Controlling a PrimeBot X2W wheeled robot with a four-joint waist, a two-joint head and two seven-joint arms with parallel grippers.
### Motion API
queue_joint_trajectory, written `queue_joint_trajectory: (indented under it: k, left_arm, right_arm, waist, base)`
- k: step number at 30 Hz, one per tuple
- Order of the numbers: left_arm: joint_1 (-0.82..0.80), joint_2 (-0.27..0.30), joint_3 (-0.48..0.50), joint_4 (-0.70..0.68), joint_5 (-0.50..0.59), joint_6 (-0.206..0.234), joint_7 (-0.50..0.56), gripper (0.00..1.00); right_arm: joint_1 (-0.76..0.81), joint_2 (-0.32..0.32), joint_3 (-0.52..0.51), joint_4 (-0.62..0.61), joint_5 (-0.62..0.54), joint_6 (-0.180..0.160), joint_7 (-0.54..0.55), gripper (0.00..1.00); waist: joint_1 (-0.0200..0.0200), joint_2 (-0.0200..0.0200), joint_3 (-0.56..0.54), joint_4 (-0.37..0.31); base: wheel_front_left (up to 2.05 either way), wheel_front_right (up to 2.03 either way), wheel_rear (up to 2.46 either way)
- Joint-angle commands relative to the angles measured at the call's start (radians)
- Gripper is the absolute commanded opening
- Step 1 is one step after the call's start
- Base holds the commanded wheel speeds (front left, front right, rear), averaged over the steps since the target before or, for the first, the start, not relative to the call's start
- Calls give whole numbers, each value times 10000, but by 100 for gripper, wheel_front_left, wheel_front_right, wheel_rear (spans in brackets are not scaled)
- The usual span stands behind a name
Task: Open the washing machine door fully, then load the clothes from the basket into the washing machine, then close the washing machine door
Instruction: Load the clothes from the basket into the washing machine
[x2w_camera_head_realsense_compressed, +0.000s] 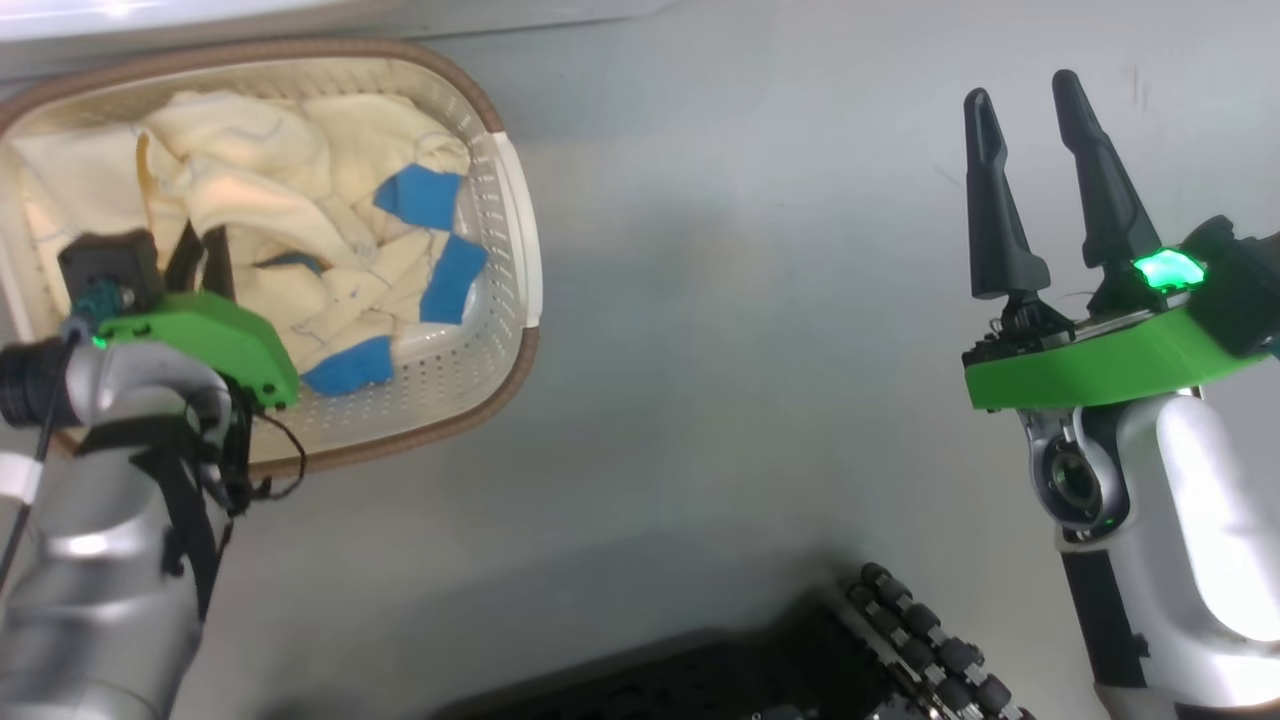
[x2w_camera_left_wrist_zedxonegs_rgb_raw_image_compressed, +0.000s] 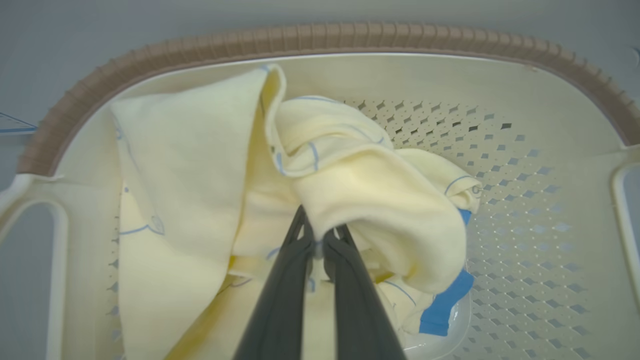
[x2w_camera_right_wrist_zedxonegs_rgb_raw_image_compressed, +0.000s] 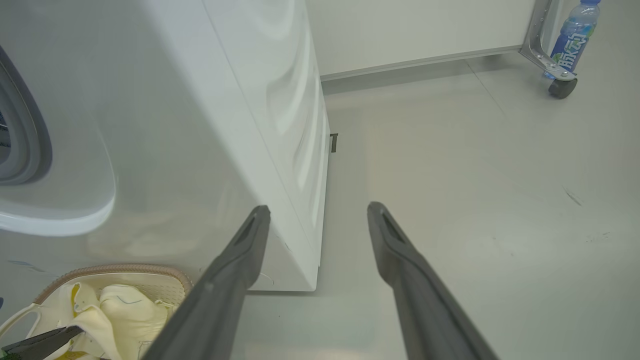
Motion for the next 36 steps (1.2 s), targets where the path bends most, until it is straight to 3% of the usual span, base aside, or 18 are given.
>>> queue_joint_trajectory:
  k: [1, 16, 36]
  left_arm:
    - [761, 222, 428, -521, 72, 140, -137, 0]
    - [3841, -581, 1934, -3076, 781, 152, -138, 0]
    - [7193, -1761, 3923, -6186, 1717, -577, -139, 0]
  right_arm:
    - [414, -31, 112, -198, -132, 4, -65, 100]
    - [1281, -63, 57, 115, -406, 4, -65, 100]
    - [2637, -282, -204, 266, -532, 4, -65, 100]
  waist:
    - [0, 0, -522, 303]
    - [0, 0, -3124, 859]
    - [0, 0, -5893, 1413]
  base:
    - [0, 0, 0]
    - [0, 0, 0]
    - [0, 0, 0]
